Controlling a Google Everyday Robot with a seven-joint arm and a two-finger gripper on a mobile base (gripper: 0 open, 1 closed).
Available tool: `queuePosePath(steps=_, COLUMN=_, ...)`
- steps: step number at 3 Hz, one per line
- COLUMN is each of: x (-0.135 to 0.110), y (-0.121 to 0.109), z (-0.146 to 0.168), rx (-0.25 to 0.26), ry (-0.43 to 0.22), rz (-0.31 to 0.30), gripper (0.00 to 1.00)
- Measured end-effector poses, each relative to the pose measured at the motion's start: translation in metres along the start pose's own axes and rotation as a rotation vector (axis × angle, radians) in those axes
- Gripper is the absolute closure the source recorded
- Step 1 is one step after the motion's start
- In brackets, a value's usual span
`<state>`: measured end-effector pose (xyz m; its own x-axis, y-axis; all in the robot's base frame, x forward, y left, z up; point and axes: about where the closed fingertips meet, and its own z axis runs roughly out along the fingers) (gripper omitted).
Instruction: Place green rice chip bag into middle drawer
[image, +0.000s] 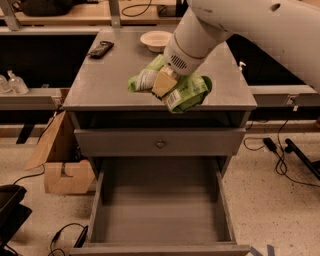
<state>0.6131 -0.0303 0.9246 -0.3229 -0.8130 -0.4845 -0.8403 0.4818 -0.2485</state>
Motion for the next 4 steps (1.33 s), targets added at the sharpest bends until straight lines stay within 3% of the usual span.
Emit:
queuePosePath(steps=1, x=-0.001, y=0.001, z=0.008, rx=-0.014, ry=-0.009, rz=0.007, gripper=1.0)
queuePosePath(steps=2, x=0.008, y=0.026, z=0.013, rx=-0.045, ry=-0.071, rz=0.015, gripper=1.0)
queuePosePath(steps=3, x=0.05, y=0.071, z=0.045, rx=-0.108, ry=-0.142, rz=0.05, gripper=1.0)
queuePosePath(steps=4, x=0.126, y=0.125, z=0.114, rx=-0.185, ry=-0.195, rz=0.121, gripper=1.0)
